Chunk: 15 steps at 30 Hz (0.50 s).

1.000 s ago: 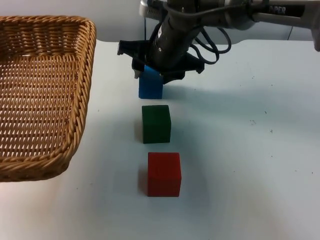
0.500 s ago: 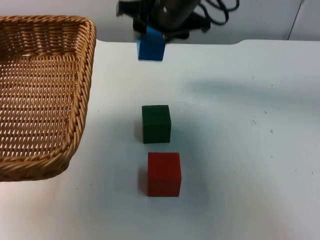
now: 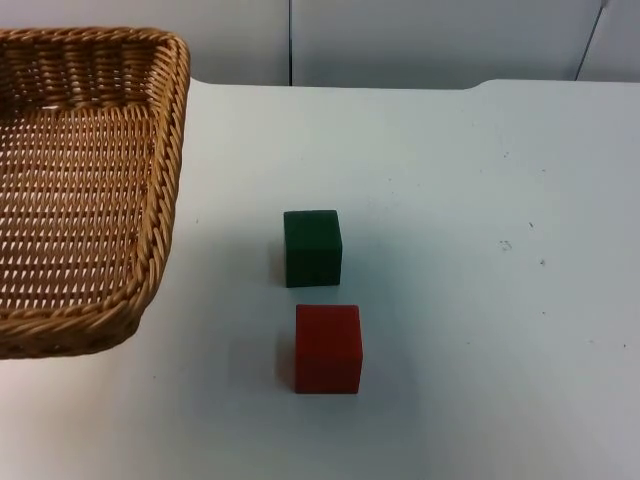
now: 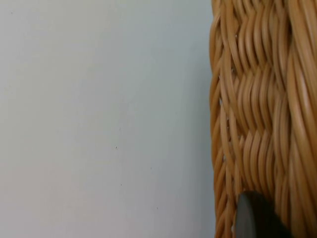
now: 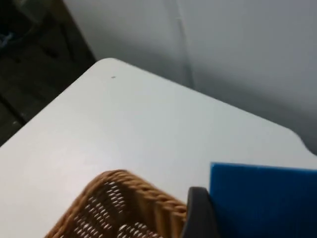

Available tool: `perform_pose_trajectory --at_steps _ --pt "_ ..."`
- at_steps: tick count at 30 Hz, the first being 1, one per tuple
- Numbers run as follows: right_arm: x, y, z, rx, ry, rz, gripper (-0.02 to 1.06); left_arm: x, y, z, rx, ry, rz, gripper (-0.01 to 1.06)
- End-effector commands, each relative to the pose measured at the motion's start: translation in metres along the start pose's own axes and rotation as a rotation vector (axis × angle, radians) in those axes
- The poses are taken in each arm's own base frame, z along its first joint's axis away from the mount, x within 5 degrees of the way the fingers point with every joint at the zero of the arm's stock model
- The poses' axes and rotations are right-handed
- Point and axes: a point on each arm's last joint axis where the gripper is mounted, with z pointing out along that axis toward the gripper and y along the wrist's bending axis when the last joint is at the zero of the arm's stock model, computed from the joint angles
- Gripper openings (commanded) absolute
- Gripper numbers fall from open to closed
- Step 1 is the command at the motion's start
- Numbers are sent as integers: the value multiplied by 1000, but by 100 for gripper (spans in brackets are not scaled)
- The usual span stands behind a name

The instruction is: Pick up the basket with the left hand and place the blue cube into the basket with the right hand.

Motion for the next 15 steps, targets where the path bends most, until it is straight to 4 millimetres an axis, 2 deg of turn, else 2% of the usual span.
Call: perform_pose_trajectory --at_steps 1,5,6,9,15 --pt "5 19 3 -37 17 -57 0 -2 -5 0 31 -14 -13 0" --pt "26 50 22 -87 76 -100 0 -2 -5 0 34 -19 -17 0" --pt "26 50 22 -87 76 -100 0 -2 -5 0 34 -19 -17 0" --pt "47 63 41 -105 147 -117 0 -2 -5 0 34 -18 -15 0" --pt "78 73 64 -115 264 -143 0 -2 -5 0 36 -17 -12 0"
